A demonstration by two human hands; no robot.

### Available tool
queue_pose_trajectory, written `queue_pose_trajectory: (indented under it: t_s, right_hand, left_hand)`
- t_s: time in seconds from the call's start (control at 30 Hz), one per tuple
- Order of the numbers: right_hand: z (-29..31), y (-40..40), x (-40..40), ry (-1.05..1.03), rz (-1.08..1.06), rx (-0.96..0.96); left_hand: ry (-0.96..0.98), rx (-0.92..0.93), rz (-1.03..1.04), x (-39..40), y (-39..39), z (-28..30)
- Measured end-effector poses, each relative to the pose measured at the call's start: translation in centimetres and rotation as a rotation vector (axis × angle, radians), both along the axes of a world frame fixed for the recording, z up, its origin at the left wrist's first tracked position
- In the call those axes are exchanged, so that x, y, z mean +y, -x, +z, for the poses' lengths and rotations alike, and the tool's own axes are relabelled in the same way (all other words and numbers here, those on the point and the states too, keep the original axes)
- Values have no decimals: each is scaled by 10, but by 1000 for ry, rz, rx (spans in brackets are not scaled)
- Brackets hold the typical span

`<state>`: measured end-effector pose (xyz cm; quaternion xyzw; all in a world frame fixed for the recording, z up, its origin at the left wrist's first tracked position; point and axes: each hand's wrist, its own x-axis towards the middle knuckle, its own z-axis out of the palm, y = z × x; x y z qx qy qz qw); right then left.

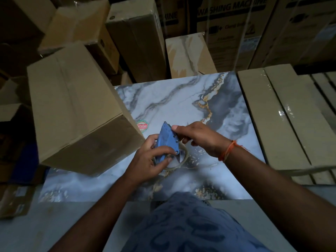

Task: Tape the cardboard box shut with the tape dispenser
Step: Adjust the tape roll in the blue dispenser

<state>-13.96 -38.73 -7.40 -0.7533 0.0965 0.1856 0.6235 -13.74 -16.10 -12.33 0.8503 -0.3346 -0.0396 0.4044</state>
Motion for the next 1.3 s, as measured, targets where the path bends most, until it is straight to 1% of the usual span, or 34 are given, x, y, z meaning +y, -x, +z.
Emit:
queue_pose_trajectory:
  t_s: [0.17, 0.27, 0.4, 0.5, 0.57, 0.67, 0.77, 0.83, 0.93, 1.0, 1.07, 1.17, 1.23, 1.3]
  right_hand:
    - [-12, 3, 5, -208, -116, 126]
    - [-16, 7, 9, -209, -136, 125]
    - [-20, 9, 17, -235, -175, 140]
    - [-27, 8, 21, -206, -198, 111]
    - [-30, 9, 23, -194, -205, 53]
    - [-35, 10, 27, -229, -258, -21]
    - [-42, 10, 32, -258, -331, -37]
    - [-44, 10, 35, -285, -368, -2]
    - [-43, 9, 33, -466, -426, 174]
    - [-43, 7, 29, -536, -397, 293]
    - [-42, 6, 26, -541, -330, 353]
    - [-41, 6, 25, -506, -280, 343]
    - [-42, 6, 26, -483, -273, 302]
    - [-46, 5, 27, -467, -286, 306]
  left_hand:
    - [-94, -28, -72, 5, -6, 3]
    - [-163, -72, -124, 6, -8, 1]
    - [-193, -75, -128, 12, -10, 0]
    - [-210, -87, -133, 15, -11, 0]
    - [-208, -86, -144, 17, -12, 0]
    - [-187, -82, -129, 17, -12, 0]
    - [-148, -71, -104, 17, -10, -1]
    - [-132, -66, -103, 18, -10, -1]
    - [-136, -70, -124, 22, -10, -2]
    - [-146, -73, -138, 25, -10, -3]
    - [-148, -68, -141, 27, -10, -3]
    - [-163, -78, -156, 28, -11, -3]
    - [-172, -82, -170, 29, -12, -4]
    - [-185, -84, -181, 29, -13, -5]
